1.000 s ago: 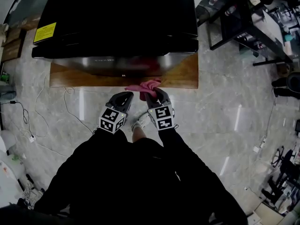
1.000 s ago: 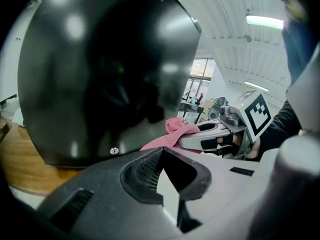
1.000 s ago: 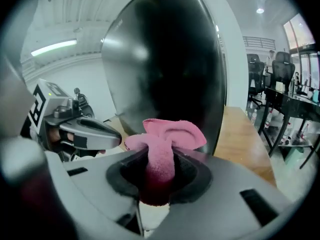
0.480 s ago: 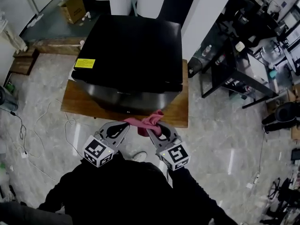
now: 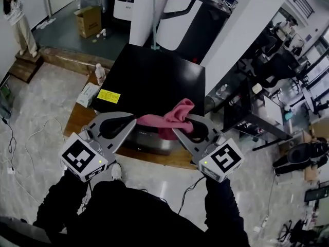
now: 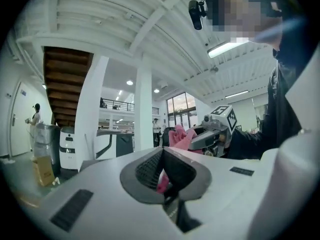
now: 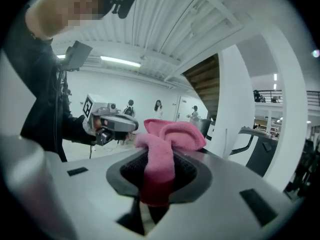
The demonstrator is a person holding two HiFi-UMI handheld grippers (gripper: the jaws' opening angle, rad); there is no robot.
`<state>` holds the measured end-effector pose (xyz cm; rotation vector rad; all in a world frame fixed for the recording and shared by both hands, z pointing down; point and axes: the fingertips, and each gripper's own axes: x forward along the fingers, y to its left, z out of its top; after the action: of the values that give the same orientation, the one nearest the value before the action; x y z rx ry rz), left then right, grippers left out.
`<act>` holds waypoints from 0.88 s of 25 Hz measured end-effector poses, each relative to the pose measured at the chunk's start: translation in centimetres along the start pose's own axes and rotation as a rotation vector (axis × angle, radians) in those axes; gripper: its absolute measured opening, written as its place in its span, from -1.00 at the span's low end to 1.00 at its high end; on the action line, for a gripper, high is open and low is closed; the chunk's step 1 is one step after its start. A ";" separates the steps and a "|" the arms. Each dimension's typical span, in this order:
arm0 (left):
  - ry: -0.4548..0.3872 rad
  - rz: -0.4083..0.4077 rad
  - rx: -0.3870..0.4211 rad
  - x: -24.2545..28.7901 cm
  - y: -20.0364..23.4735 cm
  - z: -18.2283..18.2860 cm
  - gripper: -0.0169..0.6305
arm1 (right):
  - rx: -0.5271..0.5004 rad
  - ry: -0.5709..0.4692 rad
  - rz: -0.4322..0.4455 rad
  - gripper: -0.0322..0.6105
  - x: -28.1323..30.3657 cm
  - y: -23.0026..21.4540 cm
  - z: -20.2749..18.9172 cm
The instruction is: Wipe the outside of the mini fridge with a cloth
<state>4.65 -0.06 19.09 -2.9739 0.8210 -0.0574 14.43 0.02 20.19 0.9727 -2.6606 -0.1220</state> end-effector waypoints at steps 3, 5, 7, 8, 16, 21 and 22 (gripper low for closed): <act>-0.016 0.030 0.028 0.1 5.7 2.4 -0.93 | -0.060 0.101 0.069 -0.58 3.8 -2.3 2.9; -0.009 0.054 0.051 0.2 9.3 2.9 -0.93 | -0.055 0.158 0.107 -0.58 6.7 -3.7 4.3; -0.009 0.070 0.070 0.9 12.7 3.1 -0.93 | -0.043 0.210 0.145 -0.58 9.8 -5.6 5.0; -0.011 0.075 0.075 1.4 14.4 3.0 -0.93 | -0.031 0.234 0.163 -0.58 11.3 -6.5 5.3; 0.023 0.089 0.064 3.7 25.3 0.0 -0.93 | 0.093 0.372 0.145 -0.58 24.6 -14.0 4.7; 0.073 0.085 0.031 4.9 29.9 -3.4 -0.93 | 0.161 0.459 0.077 -0.58 31.7 -17.5 1.8; 0.081 0.086 0.025 5.1 30.7 -4.0 -0.93 | 0.170 0.478 0.061 -0.58 32.9 -18.1 1.0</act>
<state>-6.82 -29.15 21.26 -2.9258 0.9488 -0.1849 1.47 -34.94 24.30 0.8406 -2.2776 0.3169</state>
